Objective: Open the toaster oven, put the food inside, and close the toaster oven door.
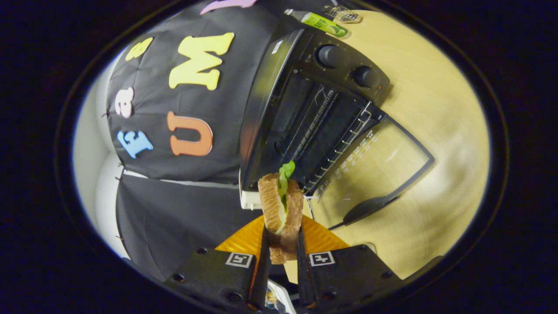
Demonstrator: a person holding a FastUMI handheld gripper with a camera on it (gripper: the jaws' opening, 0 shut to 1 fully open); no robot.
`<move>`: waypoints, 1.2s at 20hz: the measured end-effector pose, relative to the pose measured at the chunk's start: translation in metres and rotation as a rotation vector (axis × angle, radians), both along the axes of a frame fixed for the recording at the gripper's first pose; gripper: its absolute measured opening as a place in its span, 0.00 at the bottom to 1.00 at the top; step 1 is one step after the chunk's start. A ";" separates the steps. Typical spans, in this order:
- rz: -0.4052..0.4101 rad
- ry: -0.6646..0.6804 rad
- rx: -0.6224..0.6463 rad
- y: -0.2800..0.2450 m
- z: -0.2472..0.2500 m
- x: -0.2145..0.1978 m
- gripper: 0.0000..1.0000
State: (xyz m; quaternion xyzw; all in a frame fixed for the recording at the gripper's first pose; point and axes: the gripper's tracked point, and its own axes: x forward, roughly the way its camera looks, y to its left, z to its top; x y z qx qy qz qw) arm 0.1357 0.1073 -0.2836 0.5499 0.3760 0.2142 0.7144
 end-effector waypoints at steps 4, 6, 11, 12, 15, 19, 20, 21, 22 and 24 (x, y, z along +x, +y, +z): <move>-0.121 0.020 0.090 -0.005 -0.018 0.036 0.33; -0.169 0.014 0.109 -0.005 -0.026 0.050 0.33; -0.310 -0.012 0.256 -0.008 -0.025 0.091 0.33; -0.338 -0.014 0.248 -0.008 -0.029 0.100 0.33; -0.374 -0.029 0.224 -0.001 -0.034 0.119 0.33; -0.398 -0.040 0.206 0.010 -0.035 0.133 0.37; -0.399 -0.026 0.171 0.011 -0.041 0.135 0.40; -0.402 -0.025 0.165 0.012 -0.040 0.136 0.41; -0.409 -0.010 0.160 0.015 -0.041 0.139 0.46; -0.394 0.006 0.172 0.021 -0.037 0.135 0.54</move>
